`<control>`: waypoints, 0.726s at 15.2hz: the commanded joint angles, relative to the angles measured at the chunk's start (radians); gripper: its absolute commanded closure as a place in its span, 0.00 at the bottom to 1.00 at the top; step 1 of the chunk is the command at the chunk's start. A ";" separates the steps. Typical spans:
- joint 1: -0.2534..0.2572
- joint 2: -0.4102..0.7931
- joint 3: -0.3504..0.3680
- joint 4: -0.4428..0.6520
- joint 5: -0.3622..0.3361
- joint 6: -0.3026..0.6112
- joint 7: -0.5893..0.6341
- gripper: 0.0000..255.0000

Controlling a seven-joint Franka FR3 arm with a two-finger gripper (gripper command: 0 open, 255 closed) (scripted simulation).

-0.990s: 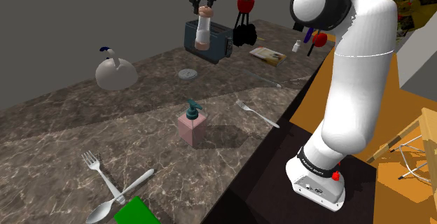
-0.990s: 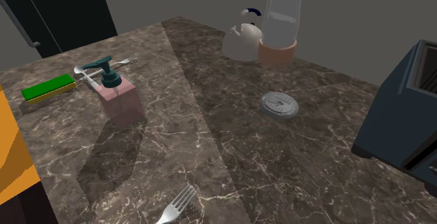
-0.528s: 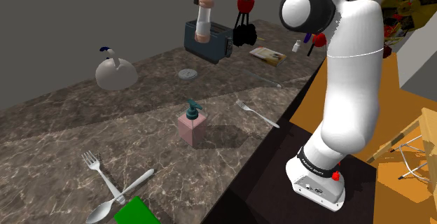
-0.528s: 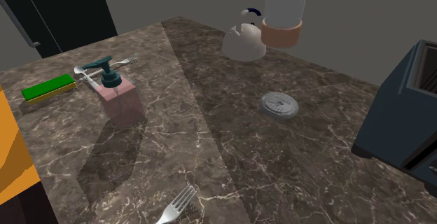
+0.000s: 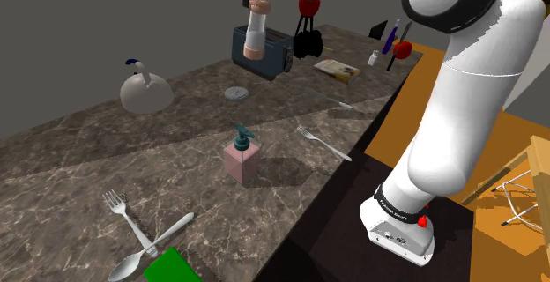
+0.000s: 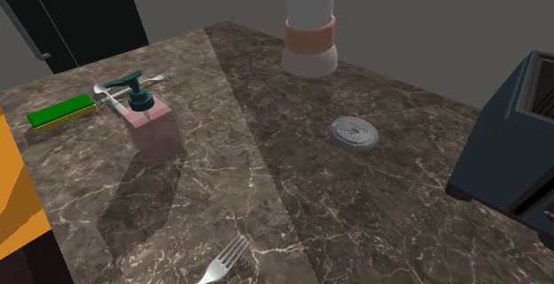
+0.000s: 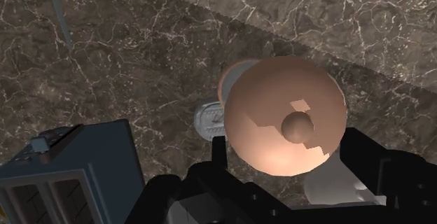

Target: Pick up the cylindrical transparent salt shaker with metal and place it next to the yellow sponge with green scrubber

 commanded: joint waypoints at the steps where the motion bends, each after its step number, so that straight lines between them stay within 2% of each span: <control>1: 0.032 -0.075 0.017 -0.109 -0.012 0.035 0.044 1.00; 6: 0.086 -0.222 0.061 -0.295 -0.027 0.074 0.141 1.00; 11: 0.134 -0.339 0.115 -0.430 -0.028 0.092 0.243 1.00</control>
